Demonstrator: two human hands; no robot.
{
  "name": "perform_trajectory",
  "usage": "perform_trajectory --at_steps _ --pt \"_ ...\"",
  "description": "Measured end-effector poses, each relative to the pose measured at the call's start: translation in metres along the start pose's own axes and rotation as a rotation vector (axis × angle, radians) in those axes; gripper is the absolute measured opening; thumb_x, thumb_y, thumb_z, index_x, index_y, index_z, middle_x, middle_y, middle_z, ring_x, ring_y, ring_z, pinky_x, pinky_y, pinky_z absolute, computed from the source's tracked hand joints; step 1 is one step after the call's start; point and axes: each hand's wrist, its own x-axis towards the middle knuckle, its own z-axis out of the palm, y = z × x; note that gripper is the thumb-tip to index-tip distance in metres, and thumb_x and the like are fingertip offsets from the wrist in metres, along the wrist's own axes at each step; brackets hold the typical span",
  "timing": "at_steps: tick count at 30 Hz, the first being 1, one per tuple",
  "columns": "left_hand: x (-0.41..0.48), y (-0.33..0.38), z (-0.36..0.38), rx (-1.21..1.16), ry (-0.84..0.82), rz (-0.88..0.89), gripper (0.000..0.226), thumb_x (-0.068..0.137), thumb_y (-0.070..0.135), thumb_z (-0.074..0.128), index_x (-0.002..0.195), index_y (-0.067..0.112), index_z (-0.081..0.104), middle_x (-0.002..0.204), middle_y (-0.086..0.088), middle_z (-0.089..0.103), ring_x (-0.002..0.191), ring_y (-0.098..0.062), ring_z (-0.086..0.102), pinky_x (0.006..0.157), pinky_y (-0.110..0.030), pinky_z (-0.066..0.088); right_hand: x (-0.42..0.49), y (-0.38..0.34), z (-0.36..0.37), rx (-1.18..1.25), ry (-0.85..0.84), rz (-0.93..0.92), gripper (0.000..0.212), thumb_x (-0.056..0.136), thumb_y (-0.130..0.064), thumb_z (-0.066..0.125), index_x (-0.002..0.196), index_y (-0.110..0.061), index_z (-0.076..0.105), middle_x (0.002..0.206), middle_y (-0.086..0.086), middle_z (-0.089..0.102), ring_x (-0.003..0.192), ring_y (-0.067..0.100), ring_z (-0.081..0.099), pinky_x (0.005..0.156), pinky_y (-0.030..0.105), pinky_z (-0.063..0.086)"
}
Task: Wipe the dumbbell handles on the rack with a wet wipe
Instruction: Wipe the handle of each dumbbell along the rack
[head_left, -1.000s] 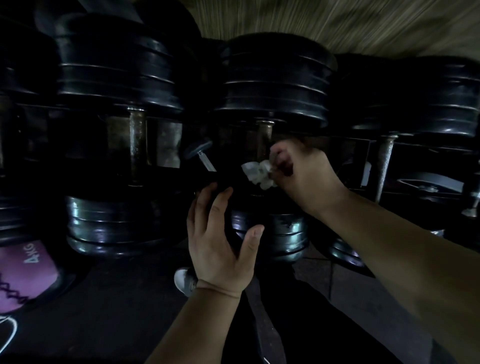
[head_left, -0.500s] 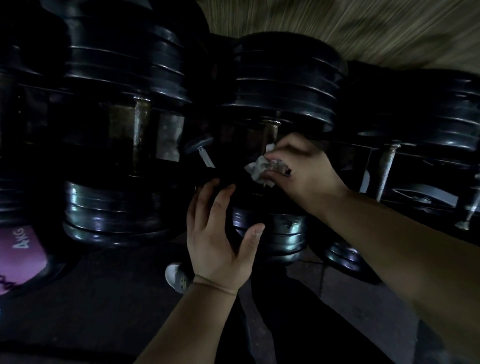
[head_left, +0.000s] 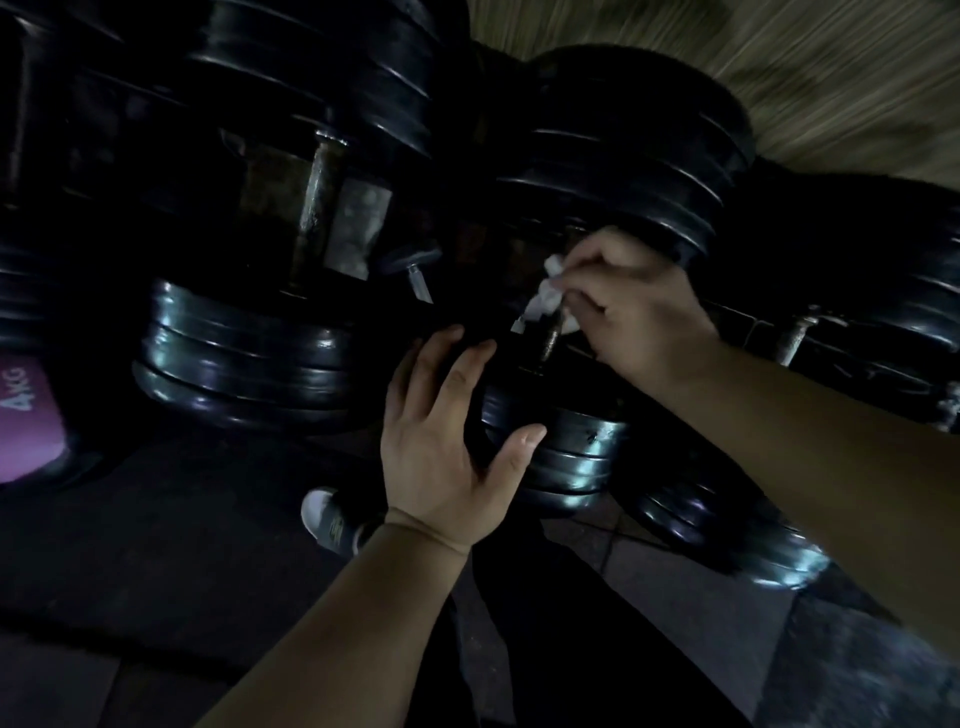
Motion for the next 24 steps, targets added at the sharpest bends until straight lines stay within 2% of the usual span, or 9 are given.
perform_trajectory --at_steps 2,5,7,9,12,16,19,22,24 --pt "0.000 0.000 0.000 0.000 0.010 0.001 0.077 0.089 0.072 0.049 0.141 0.015 0.060 0.153 -0.006 0.050 0.143 -0.037 0.043 0.108 -0.055 0.042 0.001 -0.003 0.002 0.015 0.073 0.015 0.014 0.092 -0.001 0.064 0.098 -0.006 0.076 0.109 0.007 0.064 0.099 0.017 0.066 0.085 0.028 0.055" --pt "0.000 -0.001 0.001 0.013 0.006 -0.009 0.076 0.087 0.069 0.053 0.140 0.015 0.060 0.153 -0.006 0.050 0.143 -0.037 0.044 0.108 -0.054 0.042 -0.011 -0.009 0.005 0.050 -0.002 0.071 0.012 0.089 -0.002 0.069 0.097 -0.008 0.077 0.110 0.005 0.064 0.100 0.007 0.061 0.084 0.018 0.051" --pt "0.000 -0.002 0.000 0.013 0.003 -0.007 0.075 0.086 0.068 0.054 0.140 0.016 0.060 0.152 -0.007 0.051 0.142 -0.037 0.044 0.109 -0.054 0.042 -0.019 -0.008 0.007 0.028 -0.145 0.044 0.008 0.085 -0.004 0.073 0.092 -0.007 0.077 0.104 0.007 0.065 0.094 0.010 0.062 0.081 0.028 0.054" --pt "0.000 -0.002 0.001 0.009 0.009 0.004 0.075 0.086 0.068 0.054 0.139 0.015 0.061 0.151 -0.009 0.052 0.142 -0.038 0.045 0.108 -0.054 0.042 -0.022 -0.006 0.008 0.028 -0.186 0.021 0.007 0.084 -0.008 0.075 0.090 -0.008 0.078 0.099 0.007 0.066 0.088 0.017 0.065 0.075 0.035 0.055" --pt "0.001 -0.002 0.002 0.003 0.021 0.012 0.074 0.087 0.067 0.055 0.138 0.013 0.063 0.150 -0.009 0.053 0.141 -0.038 0.046 0.108 -0.055 0.042 -0.019 -0.010 0.008 0.085 -0.002 0.177 0.009 0.085 -0.010 0.075 0.093 -0.012 0.079 0.101 0.000 0.066 0.089 0.012 0.065 0.077 0.023 0.052" --pt "0.000 -0.001 0.002 -0.011 0.034 0.015 0.073 0.087 0.067 0.056 0.137 0.013 0.063 0.150 -0.008 0.053 0.140 -0.038 0.047 0.107 -0.055 0.042 -0.006 -0.019 0.006 0.189 0.217 0.536 0.010 0.089 -0.018 0.072 0.096 -0.023 0.078 0.104 -0.016 0.063 0.097 -0.012 0.057 0.084 0.003 0.041" --pt "0.000 -0.002 0.003 -0.016 0.026 0.003 0.074 0.087 0.067 0.056 0.138 0.014 0.063 0.150 -0.007 0.053 0.141 -0.038 0.046 0.107 -0.056 0.042 -0.009 -0.022 0.010 0.283 0.222 0.635 0.008 0.086 -0.023 0.076 0.093 -0.028 0.077 0.106 -0.016 0.064 0.100 -0.009 0.059 0.087 0.011 0.048" --pt "0.000 -0.002 0.002 -0.015 0.030 0.008 0.074 0.085 0.065 0.057 0.138 0.014 0.063 0.150 -0.007 0.053 0.141 -0.037 0.046 0.108 -0.055 0.042 -0.016 -0.019 0.011 0.276 0.096 0.631 0.009 0.081 -0.020 0.081 0.088 -0.025 0.078 0.101 -0.012 0.066 0.096 0.004 0.065 0.082 0.034 0.059" --pt "-0.001 -0.002 0.002 -0.018 0.029 0.006 0.074 0.085 0.066 0.057 0.138 0.015 0.062 0.150 -0.007 0.052 0.141 -0.036 0.046 0.108 -0.055 0.042 -0.015 -0.019 0.009 0.260 0.038 0.593 0.008 0.082 -0.015 0.080 0.088 -0.020 0.079 0.099 -0.012 0.065 0.092 0.005 0.065 0.079 0.032 0.059"
